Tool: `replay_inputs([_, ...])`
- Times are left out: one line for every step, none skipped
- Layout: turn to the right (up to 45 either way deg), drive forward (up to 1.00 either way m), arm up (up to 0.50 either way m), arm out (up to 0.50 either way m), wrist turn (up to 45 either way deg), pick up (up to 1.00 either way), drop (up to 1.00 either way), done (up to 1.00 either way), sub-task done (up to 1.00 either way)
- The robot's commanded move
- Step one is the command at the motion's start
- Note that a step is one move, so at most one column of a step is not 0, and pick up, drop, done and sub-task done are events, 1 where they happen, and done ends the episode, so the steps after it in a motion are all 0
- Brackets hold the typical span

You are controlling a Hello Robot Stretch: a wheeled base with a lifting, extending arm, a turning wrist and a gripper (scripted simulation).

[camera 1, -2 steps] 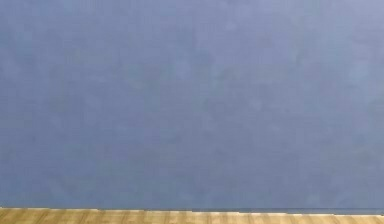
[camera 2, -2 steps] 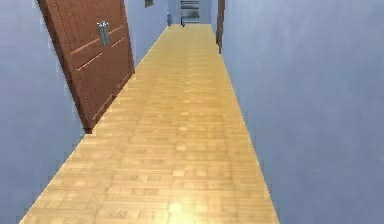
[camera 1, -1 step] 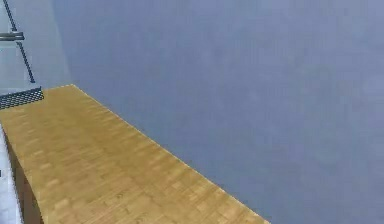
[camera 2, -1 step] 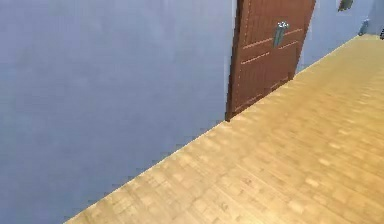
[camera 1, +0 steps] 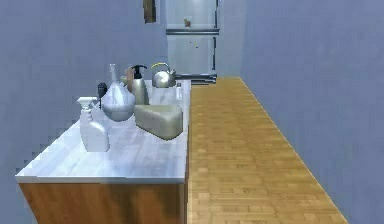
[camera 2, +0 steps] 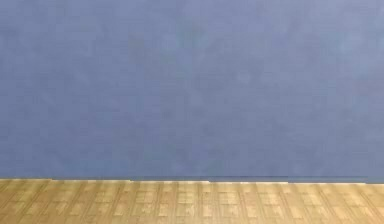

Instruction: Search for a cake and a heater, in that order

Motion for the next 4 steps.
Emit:
replay_inputs([-9.0,0.00,0.00,0.00,0.0,0.00,0.00,0.00,0.00])
replay_inputs([0.0,0.00,0.00,0.00,0.0,0.00,0.00,0.00,1.00])
replay_inputs([-45.0,0.00,0.00,0.00,0.0,0.00,0.00,0.00,0.00])
replay_inputs([-45.0,0.00,0.00,0.00,0.0,0.00,0.00,0.00,0.00])
